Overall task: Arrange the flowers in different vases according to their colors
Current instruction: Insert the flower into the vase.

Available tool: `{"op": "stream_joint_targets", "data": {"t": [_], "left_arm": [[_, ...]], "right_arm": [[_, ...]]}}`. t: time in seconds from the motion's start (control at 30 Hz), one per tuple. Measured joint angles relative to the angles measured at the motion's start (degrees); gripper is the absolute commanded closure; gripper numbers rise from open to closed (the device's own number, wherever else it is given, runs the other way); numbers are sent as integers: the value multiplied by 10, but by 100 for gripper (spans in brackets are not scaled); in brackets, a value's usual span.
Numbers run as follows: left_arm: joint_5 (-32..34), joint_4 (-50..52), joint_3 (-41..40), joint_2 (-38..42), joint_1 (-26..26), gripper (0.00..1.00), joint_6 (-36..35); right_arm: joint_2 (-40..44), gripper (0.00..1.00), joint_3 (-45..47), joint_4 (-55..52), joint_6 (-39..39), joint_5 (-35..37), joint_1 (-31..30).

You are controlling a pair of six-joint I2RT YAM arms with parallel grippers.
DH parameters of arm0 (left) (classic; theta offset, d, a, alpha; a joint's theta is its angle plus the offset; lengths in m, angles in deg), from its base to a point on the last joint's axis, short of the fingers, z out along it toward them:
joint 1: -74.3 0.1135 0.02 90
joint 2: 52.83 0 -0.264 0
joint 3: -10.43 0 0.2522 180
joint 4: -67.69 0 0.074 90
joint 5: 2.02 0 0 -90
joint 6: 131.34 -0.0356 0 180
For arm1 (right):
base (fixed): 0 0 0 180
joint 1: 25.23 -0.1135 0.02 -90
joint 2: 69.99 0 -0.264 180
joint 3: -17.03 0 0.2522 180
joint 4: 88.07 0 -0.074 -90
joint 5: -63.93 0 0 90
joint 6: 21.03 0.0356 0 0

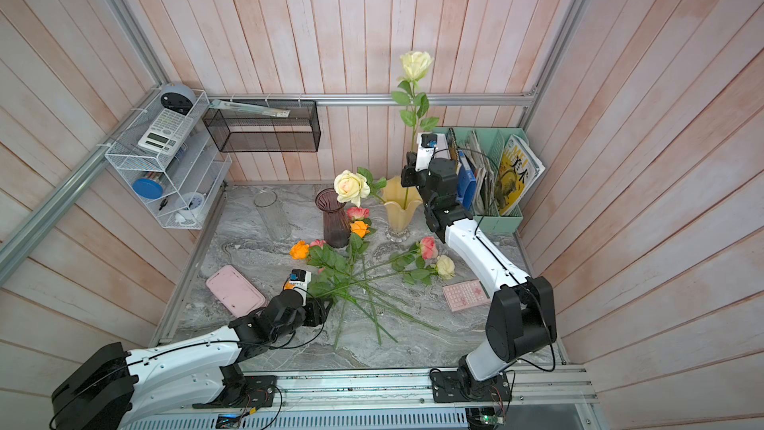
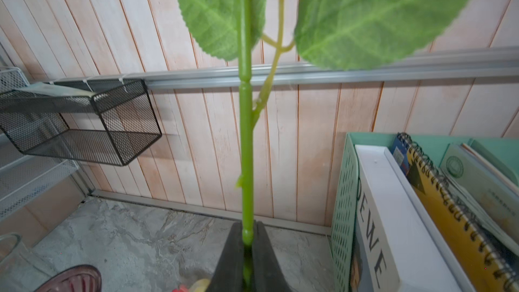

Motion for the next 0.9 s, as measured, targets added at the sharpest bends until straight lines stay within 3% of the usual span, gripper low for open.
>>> {"op": "stream_joint_targets", "data": {"t": [0.17, 0.27, 0.37, 0.7, 0.9], "left_arm": [[0, -3, 0, -5, 0, 30, 0], [-3, -8, 0, -13, 0, 30, 0], [-10, -7, 4, -17, 0, 30, 0], [-28, 2, 13, 48, 0, 30, -1], [-39, 24, 13, 71, 0, 30, -7]], "right_arm": [[16, 55, 73, 22, 21, 4, -7], [41, 39, 103, 19, 29, 11, -10], [69, 32, 105, 2, 33, 14, -10], [287, 32, 102, -178, 81, -10, -9], [364, 34, 177, -284, 140, -79, -36]]}}
